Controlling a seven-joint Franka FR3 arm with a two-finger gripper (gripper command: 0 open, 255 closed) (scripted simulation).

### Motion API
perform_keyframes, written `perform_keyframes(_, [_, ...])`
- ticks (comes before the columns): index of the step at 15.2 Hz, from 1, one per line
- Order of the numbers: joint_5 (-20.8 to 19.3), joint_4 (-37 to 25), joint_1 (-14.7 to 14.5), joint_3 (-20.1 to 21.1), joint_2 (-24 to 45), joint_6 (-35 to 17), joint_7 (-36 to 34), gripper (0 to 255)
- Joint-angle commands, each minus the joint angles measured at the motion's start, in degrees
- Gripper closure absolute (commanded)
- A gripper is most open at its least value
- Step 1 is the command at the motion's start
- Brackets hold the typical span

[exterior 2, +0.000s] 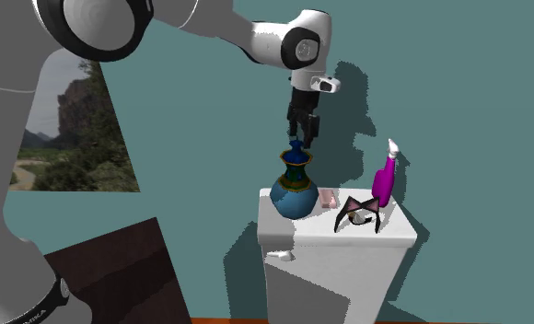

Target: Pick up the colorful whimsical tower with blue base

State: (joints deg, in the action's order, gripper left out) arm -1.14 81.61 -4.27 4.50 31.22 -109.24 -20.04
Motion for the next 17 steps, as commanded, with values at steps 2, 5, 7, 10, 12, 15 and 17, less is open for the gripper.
perform_keyframes(2, [-0.1,0.7,-0.1,0.0,1.0,-1.7,0.0,0])
perform_keyframes(5, [-0.1,0.8,-0.1,0.0,1.2,-2.1,-0.1,255])
perform_keyframes(7, [-0.1,0.8,-0.1,0.0,1.3,-2.1,-0.1,255])
perform_keyframes(10, [-0.1,0.8,-0.1,0.0,1.2,-2.1,-0.1,255])
perform_keyframes(12, [-0.1,0.8,-0.1,0.0,1.2,-2.1,-0.1,255])
perform_keyframes(15, [-0.1,0.6,-0.1,0.0,0.9,-1.5,0.0,255])
perform_keyframes(17, [0.0,-0.3,0.0,0.0,0.4,-0.2,0.0,255])
